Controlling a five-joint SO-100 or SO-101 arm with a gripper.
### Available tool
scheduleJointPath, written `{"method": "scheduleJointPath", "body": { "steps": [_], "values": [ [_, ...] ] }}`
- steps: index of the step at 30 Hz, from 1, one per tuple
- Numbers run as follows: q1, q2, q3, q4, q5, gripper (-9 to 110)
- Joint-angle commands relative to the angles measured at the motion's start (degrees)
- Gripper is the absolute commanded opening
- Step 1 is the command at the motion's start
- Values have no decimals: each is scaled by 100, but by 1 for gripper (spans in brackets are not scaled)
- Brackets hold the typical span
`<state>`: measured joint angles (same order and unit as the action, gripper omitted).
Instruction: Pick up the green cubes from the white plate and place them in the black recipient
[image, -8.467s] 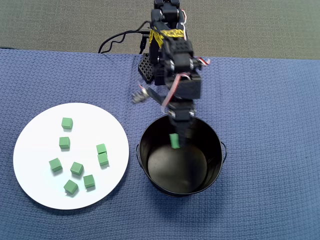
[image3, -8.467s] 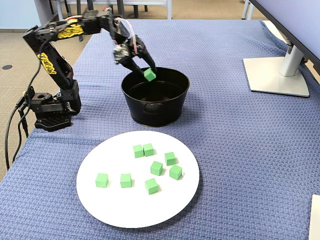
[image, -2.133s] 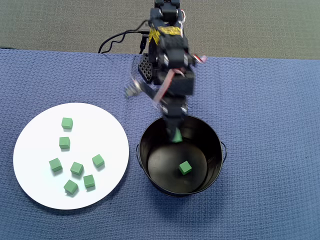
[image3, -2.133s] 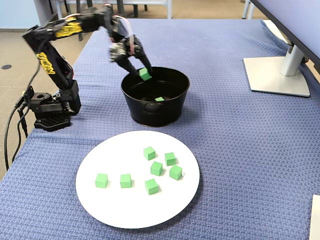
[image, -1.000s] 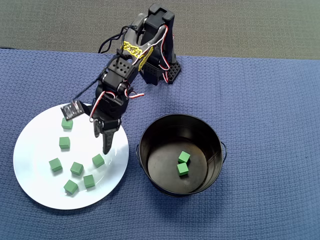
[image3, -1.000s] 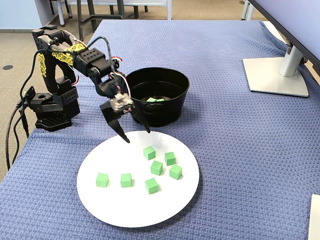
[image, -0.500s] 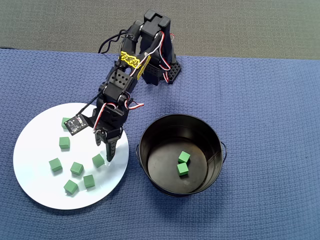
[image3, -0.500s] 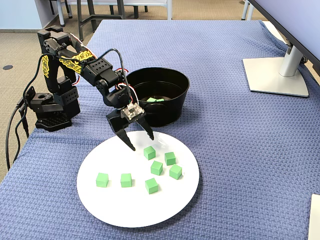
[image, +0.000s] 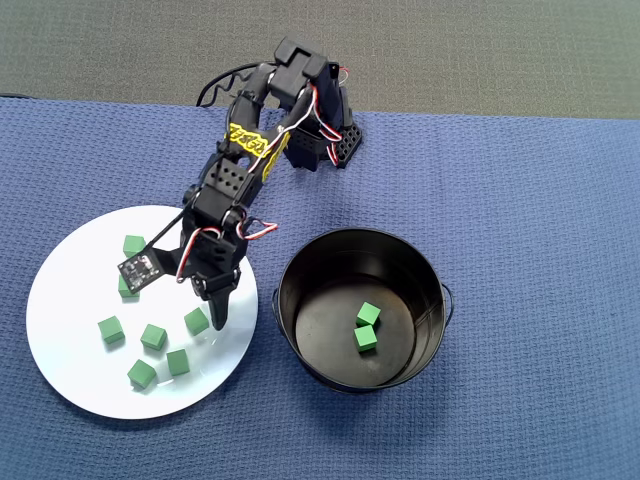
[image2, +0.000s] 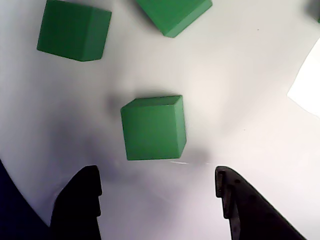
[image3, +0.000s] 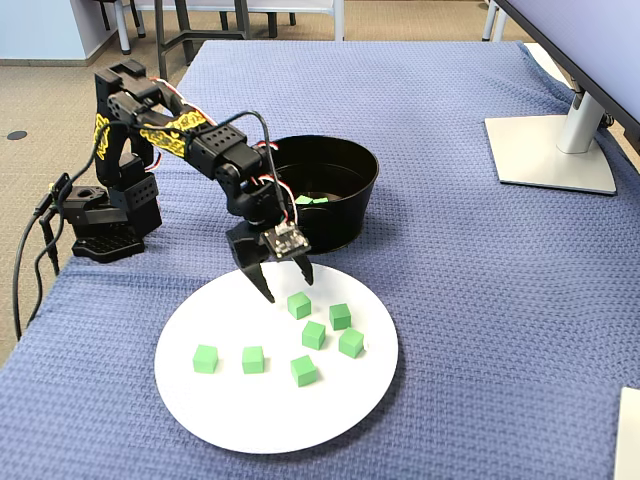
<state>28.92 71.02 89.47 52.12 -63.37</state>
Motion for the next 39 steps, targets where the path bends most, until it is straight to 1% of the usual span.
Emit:
{"method": "scheduleJointPath", "body": {
  "steps": [1,13,22,27,32,35,39],
  "values": [
    [-44,-229,-844,281,141,23],
    [-18,-923,-1687,650,229,22],
    [-9,-1002,-1775,606,308,12],
    [-9,-993,-1714,466,413,4],
    [0,-967,-1714,457,439,0],
    [18,-791,-1626,360,633,0],
    [44,193,-1090,448,984,0]
  ]
}}
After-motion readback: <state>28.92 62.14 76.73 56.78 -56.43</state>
